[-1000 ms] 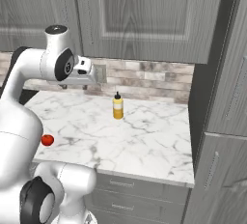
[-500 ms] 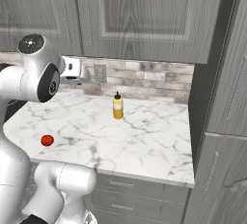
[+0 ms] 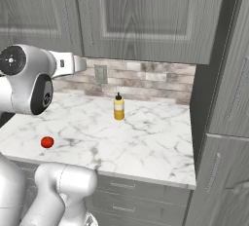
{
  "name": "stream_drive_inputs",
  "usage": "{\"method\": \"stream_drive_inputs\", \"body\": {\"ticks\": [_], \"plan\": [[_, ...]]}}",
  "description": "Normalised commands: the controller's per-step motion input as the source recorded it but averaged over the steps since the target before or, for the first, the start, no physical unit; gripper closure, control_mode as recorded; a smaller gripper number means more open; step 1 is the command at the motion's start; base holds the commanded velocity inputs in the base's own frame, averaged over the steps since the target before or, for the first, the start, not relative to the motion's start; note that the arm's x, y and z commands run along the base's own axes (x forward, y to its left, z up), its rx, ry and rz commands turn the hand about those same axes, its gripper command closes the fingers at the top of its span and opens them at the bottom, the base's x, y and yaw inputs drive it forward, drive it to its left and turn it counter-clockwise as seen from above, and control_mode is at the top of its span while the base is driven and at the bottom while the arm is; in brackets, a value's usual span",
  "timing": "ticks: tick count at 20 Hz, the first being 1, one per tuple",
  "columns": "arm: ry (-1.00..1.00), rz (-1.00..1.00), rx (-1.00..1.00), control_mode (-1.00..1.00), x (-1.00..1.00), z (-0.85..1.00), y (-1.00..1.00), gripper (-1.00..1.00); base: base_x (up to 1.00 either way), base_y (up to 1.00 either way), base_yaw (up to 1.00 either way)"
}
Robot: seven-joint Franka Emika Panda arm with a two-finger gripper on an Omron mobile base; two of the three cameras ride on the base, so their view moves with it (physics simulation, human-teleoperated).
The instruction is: Pick the pan from the cabinet and place it on the stove. Then turn on the stove burner for the pan.
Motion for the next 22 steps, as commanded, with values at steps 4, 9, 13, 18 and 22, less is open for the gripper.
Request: {"method": "stream_drive_inputs", "body": {"ticks": [4,9,13,18,22], "plan": [[-0.29,0.00,0.01,-1.00,-0.02,0.60,-0.09,-1.00,0.00,0.00,0.00],[-0.23,0.00,0.02,-1.00,0.00,0.45,-0.14,-1.00,0.00,0.00,0.00],[-0.17,0.00,0.01,-1.00,0.03,0.18,-0.01,-1.00,0.00,0.00,0.00],[-0.15,0.00,0.00,-1.00,0.17,0.00,0.00,-1.00,0.00,0.00,0.00],[-0.16,0.00,0.00,-1.00,0.23,0.00,-0.07,-1.00,0.00,0.00,0.00]]}}
